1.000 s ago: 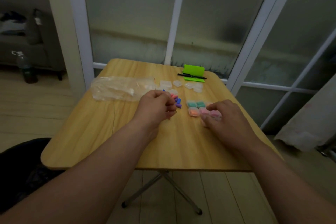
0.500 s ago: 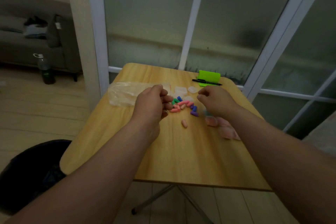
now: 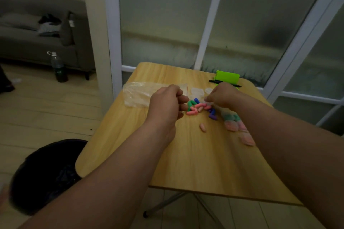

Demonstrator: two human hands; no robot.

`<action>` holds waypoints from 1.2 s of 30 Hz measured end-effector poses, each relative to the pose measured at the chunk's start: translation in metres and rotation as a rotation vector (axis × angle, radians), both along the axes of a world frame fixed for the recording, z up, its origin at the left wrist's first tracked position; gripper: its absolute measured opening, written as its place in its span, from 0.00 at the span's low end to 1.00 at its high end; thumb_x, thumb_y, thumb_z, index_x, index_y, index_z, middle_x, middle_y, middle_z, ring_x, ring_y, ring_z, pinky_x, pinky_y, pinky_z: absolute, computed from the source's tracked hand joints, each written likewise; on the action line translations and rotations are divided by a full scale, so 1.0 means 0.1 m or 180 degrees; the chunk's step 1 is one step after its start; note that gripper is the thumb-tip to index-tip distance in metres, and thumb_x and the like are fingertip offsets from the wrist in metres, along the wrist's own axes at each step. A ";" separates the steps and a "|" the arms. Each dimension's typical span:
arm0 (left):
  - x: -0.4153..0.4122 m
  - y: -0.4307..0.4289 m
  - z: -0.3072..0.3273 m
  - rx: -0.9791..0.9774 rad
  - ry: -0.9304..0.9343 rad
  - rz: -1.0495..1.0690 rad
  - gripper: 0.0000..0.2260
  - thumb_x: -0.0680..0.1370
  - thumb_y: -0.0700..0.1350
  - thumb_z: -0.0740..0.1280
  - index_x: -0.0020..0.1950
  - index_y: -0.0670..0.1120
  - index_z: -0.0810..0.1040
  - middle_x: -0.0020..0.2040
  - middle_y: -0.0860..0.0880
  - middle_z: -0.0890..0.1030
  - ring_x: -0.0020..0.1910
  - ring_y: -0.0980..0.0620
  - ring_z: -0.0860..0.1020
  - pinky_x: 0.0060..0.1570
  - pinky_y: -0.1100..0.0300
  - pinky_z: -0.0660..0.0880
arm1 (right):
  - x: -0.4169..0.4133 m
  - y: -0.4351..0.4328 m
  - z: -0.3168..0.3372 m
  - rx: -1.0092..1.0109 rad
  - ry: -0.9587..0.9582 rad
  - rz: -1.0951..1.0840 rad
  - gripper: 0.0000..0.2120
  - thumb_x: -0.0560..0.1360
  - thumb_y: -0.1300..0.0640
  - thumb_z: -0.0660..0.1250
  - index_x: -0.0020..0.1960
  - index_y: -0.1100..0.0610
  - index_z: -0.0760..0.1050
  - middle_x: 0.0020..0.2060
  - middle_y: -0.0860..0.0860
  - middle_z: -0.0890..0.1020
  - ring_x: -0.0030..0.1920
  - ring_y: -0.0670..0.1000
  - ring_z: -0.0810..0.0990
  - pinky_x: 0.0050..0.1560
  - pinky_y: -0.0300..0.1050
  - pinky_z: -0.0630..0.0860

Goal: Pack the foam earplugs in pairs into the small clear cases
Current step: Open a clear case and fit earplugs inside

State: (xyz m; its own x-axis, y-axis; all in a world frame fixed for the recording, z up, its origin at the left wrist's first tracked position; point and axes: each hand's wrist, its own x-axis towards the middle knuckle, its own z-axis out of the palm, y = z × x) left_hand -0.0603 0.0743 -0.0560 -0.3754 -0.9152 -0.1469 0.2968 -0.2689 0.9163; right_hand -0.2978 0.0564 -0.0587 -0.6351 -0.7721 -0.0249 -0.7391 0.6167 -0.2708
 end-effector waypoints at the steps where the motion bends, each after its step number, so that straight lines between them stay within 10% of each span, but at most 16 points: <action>1: 0.00 0.01 0.00 -0.0005 0.0002 0.0000 0.06 0.82 0.42 0.62 0.50 0.43 0.77 0.41 0.44 0.79 0.33 0.51 0.74 0.32 0.58 0.70 | 0.00 0.01 -0.01 -0.0029 -0.0041 -0.0017 0.18 0.77 0.47 0.77 0.56 0.61 0.85 0.50 0.57 0.86 0.49 0.56 0.83 0.44 0.46 0.77; 10: -0.02 0.11 -0.02 -0.0094 -0.0108 -0.0119 0.06 0.81 0.41 0.62 0.51 0.42 0.78 0.40 0.45 0.81 0.32 0.52 0.76 0.36 0.56 0.71 | 0.00 0.17 -0.04 -0.0682 -0.0905 -0.0013 0.18 0.80 0.56 0.75 0.67 0.62 0.81 0.64 0.56 0.83 0.64 0.56 0.81 0.62 0.47 0.76; 15: -0.04 0.15 -0.05 -0.0166 -0.0324 -0.0393 0.07 0.80 0.40 0.64 0.55 0.40 0.80 0.39 0.46 0.83 0.32 0.53 0.77 0.32 0.59 0.72 | -0.01 0.48 0.04 -0.1244 -0.1456 -0.0169 0.09 0.80 0.54 0.73 0.58 0.56 0.85 0.54 0.54 0.84 0.47 0.50 0.78 0.41 0.43 0.71; 28: -0.04 0.57 -0.14 -0.1396 -0.0722 -0.1216 0.15 0.83 0.54 0.68 0.69 0.53 0.79 0.54 0.50 0.85 0.45 0.54 0.82 0.42 0.62 0.78 | 0.97 1.48 0.09 -0.1990 -0.3871 -0.0513 0.11 0.81 0.54 0.70 0.59 0.59 0.83 0.36 0.52 0.79 0.31 0.47 0.72 0.31 0.41 0.67; 36: -0.06 0.62 -0.15 -0.0243 -0.0186 -0.1514 0.13 0.84 0.46 0.67 0.66 0.42 0.79 0.54 0.40 0.84 0.46 0.50 0.84 0.42 0.60 0.82 | 0.91 1.80 0.08 -0.1927 -0.1959 -0.0020 0.06 0.83 0.53 0.68 0.57 0.49 0.83 0.48 0.49 0.86 0.46 0.49 0.82 0.43 0.44 0.75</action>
